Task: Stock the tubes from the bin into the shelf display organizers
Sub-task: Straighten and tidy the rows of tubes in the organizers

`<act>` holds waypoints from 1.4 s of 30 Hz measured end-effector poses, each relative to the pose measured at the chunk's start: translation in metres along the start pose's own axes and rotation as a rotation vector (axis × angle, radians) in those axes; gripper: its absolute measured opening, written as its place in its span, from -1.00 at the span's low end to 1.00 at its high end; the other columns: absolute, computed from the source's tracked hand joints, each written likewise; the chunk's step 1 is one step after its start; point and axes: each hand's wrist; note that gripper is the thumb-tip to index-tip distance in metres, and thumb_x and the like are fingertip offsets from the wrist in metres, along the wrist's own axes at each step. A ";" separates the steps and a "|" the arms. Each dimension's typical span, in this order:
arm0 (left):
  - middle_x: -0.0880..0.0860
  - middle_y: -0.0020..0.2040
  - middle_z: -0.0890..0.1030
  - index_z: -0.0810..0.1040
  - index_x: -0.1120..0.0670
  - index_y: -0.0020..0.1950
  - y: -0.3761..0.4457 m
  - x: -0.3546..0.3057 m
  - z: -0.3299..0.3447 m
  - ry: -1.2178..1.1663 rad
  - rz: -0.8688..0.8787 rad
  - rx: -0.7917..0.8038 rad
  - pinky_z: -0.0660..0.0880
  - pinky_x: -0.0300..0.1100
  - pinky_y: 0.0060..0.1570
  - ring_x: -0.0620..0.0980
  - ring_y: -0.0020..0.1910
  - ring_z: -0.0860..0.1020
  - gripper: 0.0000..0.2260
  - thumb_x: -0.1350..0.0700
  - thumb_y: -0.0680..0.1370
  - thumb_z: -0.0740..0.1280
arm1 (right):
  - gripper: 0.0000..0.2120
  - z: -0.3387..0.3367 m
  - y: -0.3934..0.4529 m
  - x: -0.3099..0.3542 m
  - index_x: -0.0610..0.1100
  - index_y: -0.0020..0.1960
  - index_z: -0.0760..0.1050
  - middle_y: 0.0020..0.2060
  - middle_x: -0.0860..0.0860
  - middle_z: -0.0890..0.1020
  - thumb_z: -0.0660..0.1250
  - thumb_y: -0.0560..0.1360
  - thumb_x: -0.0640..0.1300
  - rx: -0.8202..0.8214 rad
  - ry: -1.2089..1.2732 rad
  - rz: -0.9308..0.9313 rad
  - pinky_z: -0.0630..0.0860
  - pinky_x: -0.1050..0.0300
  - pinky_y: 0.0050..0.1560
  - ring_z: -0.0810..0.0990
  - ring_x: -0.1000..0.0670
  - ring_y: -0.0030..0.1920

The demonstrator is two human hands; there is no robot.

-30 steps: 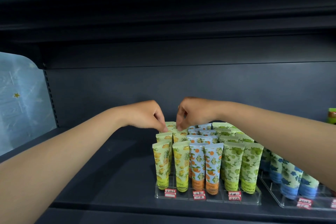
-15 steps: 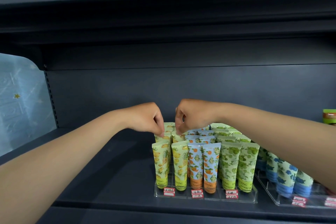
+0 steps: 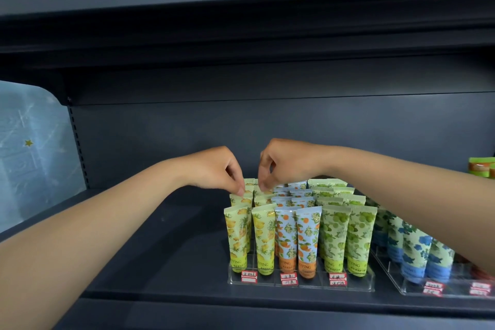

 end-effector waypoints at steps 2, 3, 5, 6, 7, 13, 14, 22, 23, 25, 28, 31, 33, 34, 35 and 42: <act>-0.09 -0.20 0.63 0.68 -0.08 -0.23 -0.005 -0.001 -0.003 -0.013 0.004 -0.021 0.37 -0.29 -0.21 -0.22 -0.31 0.47 -0.96 0.06 0.41 0.47 | -0.98 -0.003 -0.006 0.002 0.02 -0.17 0.66 -0.16 0.11 0.65 0.45 0.40 -0.06 0.005 0.030 -0.031 0.39 0.33 -0.17 0.54 0.18 -0.17; -0.07 -0.19 0.64 0.68 -0.08 -0.23 -0.007 -0.001 -0.004 -0.023 0.005 -0.034 0.38 -0.26 -0.19 -0.21 -0.29 0.47 -0.97 0.05 0.41 0.48 | -0.96 -0.004 -0.009 0.004 0.02 -0.17 0.66 -0.16 0.12 0.64 0.47 0.39 -0.04 0.017 0.042 -0.045 0.35 0.36 -0.19 0.53 0.20 -0.20; -0.07 -0.17 0.64 0.68 -0.08 -0.23 -0.014 -0.003 -0.006 -0.036 0.008 -0.041 0.39 -0.24 -0.15 -0.20 -0.25 0.48 -0.99 0.03 0.40 0.48 | -0.88 -0.003 -0.015 0.007 0.00 -0.13 0.66 -0.15 0.12 0.63 0.48 0.37 0.00 0.057 0.038 -0.070 0.32 0.39 -0.20 0.52 0.21 -0.20; -0.10 -0.18 0.64 0.69 -0.08 -0.23 -0.017 -0.005 -0.006 -0.034 0.010 -0.030 0.40 -0.26 -0.14 -0.22 -0.25 0.49 -0.98 0.01 0.40 0.48 | -0.85 -0.002 -0.018 0.009 -0.01 -0.11 0.67 -0.13 0.12 0.62 0.49 0.36 0.02 0.080 0.016 -0.079 0.33 0.38 -0.17 0.51 0.21 -0.17; -0.12 -0.19 0.64 0.69 -0.07 -0.23 -0.020 -0.006 -0.006 -0.031 0.010 -0.011 0.39 -0.28 -0.14 -0.24 -0.25 0.50 -0.97 0.01 0.40 0.48 | -0.82 0.000 -0.020 0.011 -0.02 -0.09 0.67 -0.11 0.13 0.62 0.49 0.36 0.03 0.100 -0.011 -0.087 0.34 0.36 -0.13 0.52 0.20 -0.13; -0.17 -0.29 0.60 0.70 0.02 -0.18 -0.026 -0.009 0.003 0.022 -0.026 0.062 0.35 -0.41 -0.28 -0.30 -0.37 0.46 -0.91 0.02 0.40 0.49 | -0.91 0.010 -0.022 0.017 0.04 -0.18 0.58 -0.06 0.11 0.61 0.47 0.39 0.01 0.094 -0.098 -0.078 0.41 0.33 -0.04 0.55 0.08 0.02; -0.16 -0.31 0.60 0.70 0.03 -0.18 -0.025 -0.009 0.004 0.033 -0.034 0.065 0.35 -0.40 -0.29 -0.28 -0.38 0.46 -0.91 0.03 0.40 0.49 | -0.92 0.010 -0.022 0.017 0.05 -0.20 0.57 -0.06 0.09 0.62 0.46 0.40 -0.01 0.091 -0.099 -0.079 0.40 0.33 -0.07 0.55 0.06 0.02; -0.02 -0.17 0.66 0.62 -0.09 -0.36 -0.021 -0.011 0.010 0.092 -0.017 -0.010 0.40 -0.23 -0.23 -0.15 -0.31 0.48 -0.83 0.12 0.40 0.47 | -0.92 0.013 -0.020 0.021 0.02 -0.22 0.56 -0.05 0.05 0.65 0.43 0.44 -0.04 0.069 -0.102 -0.059 0.43 0.28 -0.07 0.56 0.04 0.01; -0.03 -0.17 0.66 0.63 -0.09 -0.36 -0.021 -0.012 0.010 0.083 -0.014 -0.017 0.41 -0.23 -0.22 -0.16 -0.31 0.48 -0.84 0.12 0.40 0.47 | -0.92 0.013 -0.020 0.021 0.01 -0.21 0.56 -0.05 0.05 0.65 0.43 0.44 -0.04 0.062 -0.099 -0.052 0.42 0.29 -0.08 0.56 0.05 0.00; 0.00 -0.16 0.66 0.63 -0.09 -0.36 -0.021 -0.011 0.010 0.063 -0.011 -0.015 0.40 -0.20 -0.21 -0.13 -0.29 0.48 -0.84 0.12 0.40 0.47 | -0.92 0.013 -0.019 0.022 0.02 -0.21 0.56 -0.08 0.07 0.65 0.43 0.44 -0.04 0.059 -0.099 -0.044 0.40 0.32 -0.13 0.55 0.07 -0.04; 0.00 -0.17 0.66 0.64 -0.08 -0.34 -0.021 -0.010 0.011 0.036 -0.015 -0.005 0.41 -0.19 -0.20 -0.11 -0.26 0.49 -0.86 0.12 0.40 0.47 | -0.93 0.015 -0.018 0.023 0.00 -0.20 0.58 -0.13 0.08 0.64 0.43 0.43 -0.04 0.057 -0.104 -0.039 0.41 0.31 -0.16 0.54 0.08 -0.10; -0.07 -0.20 0.64 0.67 -0.04 -0.28 -0.023 -0.012 0.011 0.026 -0.018 0.007 0.41 -0.27 -0.19 -0.17 -0.28 0.49 -0.92 0.12 0.41 0.48 | -0.89 0.015 -0.017 0.023 -0.06 -0.11 0.64 -0.08 0.05 0.66 0.43 0.44 -0.03 0.047 -0.102 -0.026 0.48 0.19 -0.01 0.58 0.05 -0.04; -0.08 -0.22 0.62 0.68 0.00 -0.23 -0.023 -0.013 0.010 0.035 -0.017 0.014 0.39 -0.31 -0.22 -0.19 -0.31 0.48 -0.97 0.12 0.41 0.48 | -0.86 0.015 -0.017 0.024 -0.09 -0.08 0.65 -0.08 0.04 0.67 0.43 0.44 -0.03 0.047 -0.095 -0.019 0.51 0.13 0.04 0.59 0.04 -0.03; -0.08 -0.22 0.62 0.69 0.02 -0.20 -0.023 -0.014 0.010 0.043 -0.017 0.017 0.38 -0.32 -0.24 -0.19 -0.32 0.47 -1.00 0.11 0.41 0.48 | -0.86 0.014 -0.016 0.024 -0.09 -0.07 0.66 -0.08 0.04 0.67 0.43 0.44 -0.04 0.049 -0.093 -0.018 0.51 0.12 0.05 0.59 0.04 -0.04; -0.08 -0.23 0.61 0.69 0.03 -0.18 -0.023 -0.014 0.009 0.053 -0.020 0.019 0.37 -0.34 -0.26 -0.19 -0.33 0.46 -0.98 0.11 0.41 0.48 | -0.86 0.014 -0.016 0.024 -0.09 -0.07 0.66 -0.08 0.05 0.68 0.43 0.43 -0.04 0.050 -0.091 -0.018 0.52 0.12 0.05 0.59 0.04 -0.04; -0.09 -0.17 0.64 0.64 -0.02 -0.28 -0.022 -0.013 0.007 0.136 -0.042 0.035 0.40 -0.31 -0.23 -0.18 -0.31 0.48 -0.92 0.09 0.41 0.49 | -0.90 0.013 -0.016 0.021 -0.07 -0.15 0.65 -0.16 0.08 0.65 0.46 0.41 -0.05 0.047 -0.109 -0.029 0.44 0.27 -0.12 0.55 0.10 -0.15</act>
Point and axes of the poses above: each hand's wrist, its own y-axis towards the middle knuckle, its own z-axis out of the palm, x = y × z
